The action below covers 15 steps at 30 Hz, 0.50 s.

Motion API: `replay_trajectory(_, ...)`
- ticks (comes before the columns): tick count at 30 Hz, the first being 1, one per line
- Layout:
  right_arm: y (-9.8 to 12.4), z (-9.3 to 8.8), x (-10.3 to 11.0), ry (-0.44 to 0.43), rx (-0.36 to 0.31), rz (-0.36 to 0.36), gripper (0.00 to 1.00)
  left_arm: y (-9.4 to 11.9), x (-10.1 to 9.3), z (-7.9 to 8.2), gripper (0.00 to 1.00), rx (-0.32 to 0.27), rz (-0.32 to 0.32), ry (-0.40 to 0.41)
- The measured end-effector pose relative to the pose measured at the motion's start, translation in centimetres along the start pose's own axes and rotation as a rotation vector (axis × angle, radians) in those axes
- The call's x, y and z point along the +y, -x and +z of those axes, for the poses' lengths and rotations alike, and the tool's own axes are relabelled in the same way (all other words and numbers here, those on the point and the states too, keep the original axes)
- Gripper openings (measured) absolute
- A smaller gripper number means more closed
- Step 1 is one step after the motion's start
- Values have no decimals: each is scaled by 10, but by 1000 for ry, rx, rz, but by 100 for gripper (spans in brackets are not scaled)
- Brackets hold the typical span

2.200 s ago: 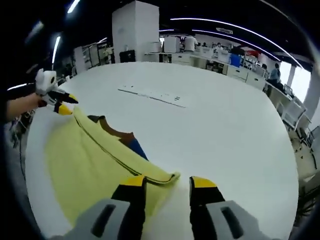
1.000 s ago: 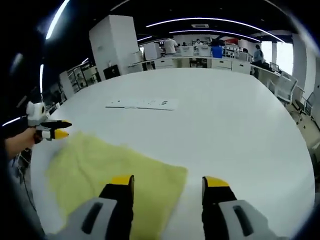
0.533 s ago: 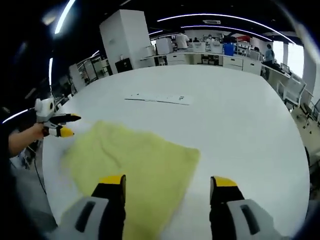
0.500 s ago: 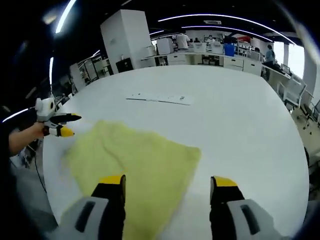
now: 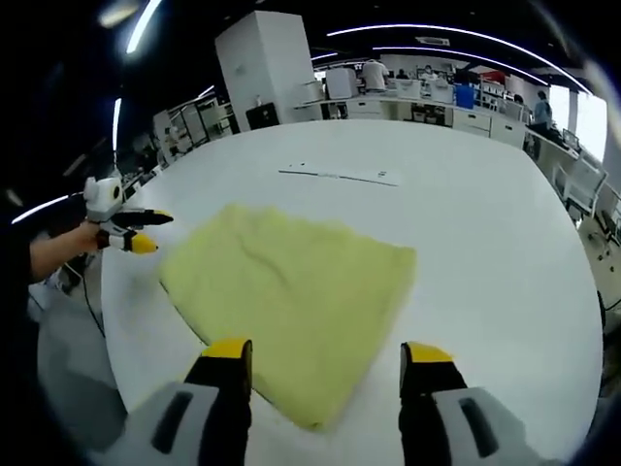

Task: Fold the garment on the visible template until the final outline fits inside the template.

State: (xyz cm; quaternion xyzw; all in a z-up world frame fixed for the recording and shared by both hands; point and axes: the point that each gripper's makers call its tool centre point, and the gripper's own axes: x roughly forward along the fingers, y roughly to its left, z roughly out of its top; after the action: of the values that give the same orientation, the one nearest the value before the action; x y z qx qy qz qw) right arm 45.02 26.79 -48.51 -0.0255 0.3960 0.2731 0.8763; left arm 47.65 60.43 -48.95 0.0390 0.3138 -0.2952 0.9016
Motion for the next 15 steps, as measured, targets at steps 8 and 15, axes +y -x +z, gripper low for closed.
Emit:
replay_trajectory(8, 4, -22, 5, -7, 17, 18, 49, 7, -10, -19, 49, 10, -5, 44)
replay_trajectory(15, 7, -45, 4, -26, 41, 7, 40, 9, -18, -38, 42, 34, -2, 81)
